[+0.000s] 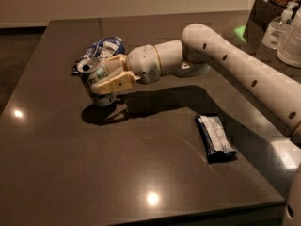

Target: Place 7up can upright

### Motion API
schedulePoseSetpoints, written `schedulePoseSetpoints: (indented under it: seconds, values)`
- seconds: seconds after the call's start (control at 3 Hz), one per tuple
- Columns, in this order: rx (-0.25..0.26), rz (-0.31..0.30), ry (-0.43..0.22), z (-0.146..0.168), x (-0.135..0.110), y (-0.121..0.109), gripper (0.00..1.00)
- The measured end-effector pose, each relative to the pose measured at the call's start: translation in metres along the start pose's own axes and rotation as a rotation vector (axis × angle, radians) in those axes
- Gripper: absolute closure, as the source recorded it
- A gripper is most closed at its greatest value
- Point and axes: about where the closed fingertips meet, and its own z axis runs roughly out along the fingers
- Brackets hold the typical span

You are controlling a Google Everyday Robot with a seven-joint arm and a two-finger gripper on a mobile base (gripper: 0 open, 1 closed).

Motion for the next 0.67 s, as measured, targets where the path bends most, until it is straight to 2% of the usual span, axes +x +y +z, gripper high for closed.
schedulePoseSetpoints:
  seconds: [0.33,0.67]
  values:
    - [-0.003,0.02,0.014,0.0005,0.009,-0.0012,0.82]
    - [-0.007,0.043,0.0,0.0,0.0147,-0.003,0.58]
